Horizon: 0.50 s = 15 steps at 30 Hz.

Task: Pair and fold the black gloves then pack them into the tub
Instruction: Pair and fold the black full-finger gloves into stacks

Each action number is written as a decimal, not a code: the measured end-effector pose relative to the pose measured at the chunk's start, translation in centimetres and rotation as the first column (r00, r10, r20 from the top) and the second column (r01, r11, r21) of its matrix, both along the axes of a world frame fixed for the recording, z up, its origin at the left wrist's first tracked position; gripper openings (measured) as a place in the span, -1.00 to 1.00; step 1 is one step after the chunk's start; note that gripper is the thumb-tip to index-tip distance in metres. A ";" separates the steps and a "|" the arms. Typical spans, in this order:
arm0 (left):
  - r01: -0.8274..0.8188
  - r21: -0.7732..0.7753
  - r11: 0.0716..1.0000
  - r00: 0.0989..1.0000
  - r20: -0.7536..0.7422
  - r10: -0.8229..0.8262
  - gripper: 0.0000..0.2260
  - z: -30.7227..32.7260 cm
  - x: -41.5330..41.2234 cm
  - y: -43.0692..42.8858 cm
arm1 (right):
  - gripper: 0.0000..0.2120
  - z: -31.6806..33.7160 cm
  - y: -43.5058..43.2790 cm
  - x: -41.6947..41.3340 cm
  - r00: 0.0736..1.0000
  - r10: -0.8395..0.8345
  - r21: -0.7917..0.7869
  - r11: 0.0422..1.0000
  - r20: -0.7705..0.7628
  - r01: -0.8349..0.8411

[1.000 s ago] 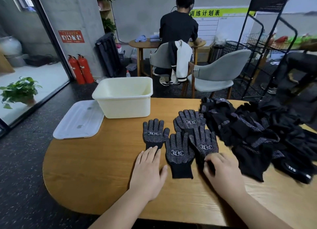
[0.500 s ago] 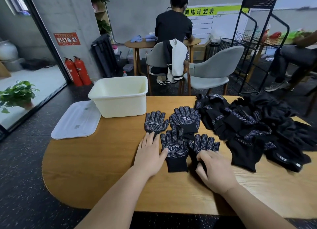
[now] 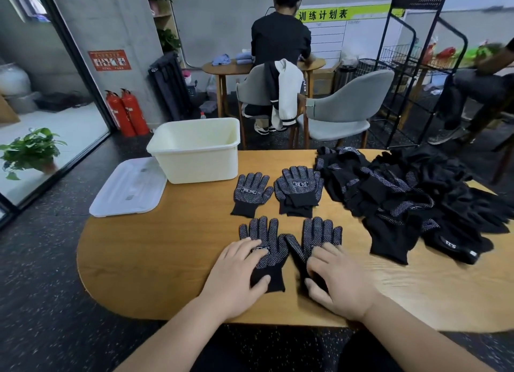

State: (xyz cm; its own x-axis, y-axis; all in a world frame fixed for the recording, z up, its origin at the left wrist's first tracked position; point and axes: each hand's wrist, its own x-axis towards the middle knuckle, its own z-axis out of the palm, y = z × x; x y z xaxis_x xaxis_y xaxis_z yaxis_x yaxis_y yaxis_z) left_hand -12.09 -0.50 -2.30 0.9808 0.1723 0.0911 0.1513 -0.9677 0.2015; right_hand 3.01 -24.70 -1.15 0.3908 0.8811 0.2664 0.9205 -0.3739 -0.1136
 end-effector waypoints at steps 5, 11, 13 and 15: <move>-0.124 -0.054 0.991 0.990 0.053 0.127 -0.46 0.7 -0.8 -1.1 | -0.86 0.0 -0.3 -1.5 0.974 -0.083 0.168 0.978 -0.212 0.120; -0.066 0.043 0.997 0.979 -0.191 0.073 -0.34 0.3 0.7 -3.1 | -0.38 -1.0 0.8 -2.3 0.953 -0.269 -0.248 0.941 -0.142 0.229; -0.051 0.021 0.998 0.972 -0.229 0.054 -0.34 0.4 0.1 -3.0 | -0.38 -0.5 0.2 -2.7 0.952 -0.249 -0.243 0.948 -0.177 0.203; -0.070 -0.007 0.998 0.974 -0.218 0.066 -0.36 0.7 -0.4 -2.8 | -0.37 0.0 0.0 -2.8 0.943 -0.273 -0.209 0.950 -0.189 0.233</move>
State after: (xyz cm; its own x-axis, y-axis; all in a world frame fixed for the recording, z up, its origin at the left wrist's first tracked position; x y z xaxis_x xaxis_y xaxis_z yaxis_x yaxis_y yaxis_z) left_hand -12.46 -3.32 -1.63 0.9628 0.2390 -0.1259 0.2584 -0.9508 0.1707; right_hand 0.19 -24.65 -1.12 0.6367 0.7711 -0.0020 0.7545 -0.6235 -0.2048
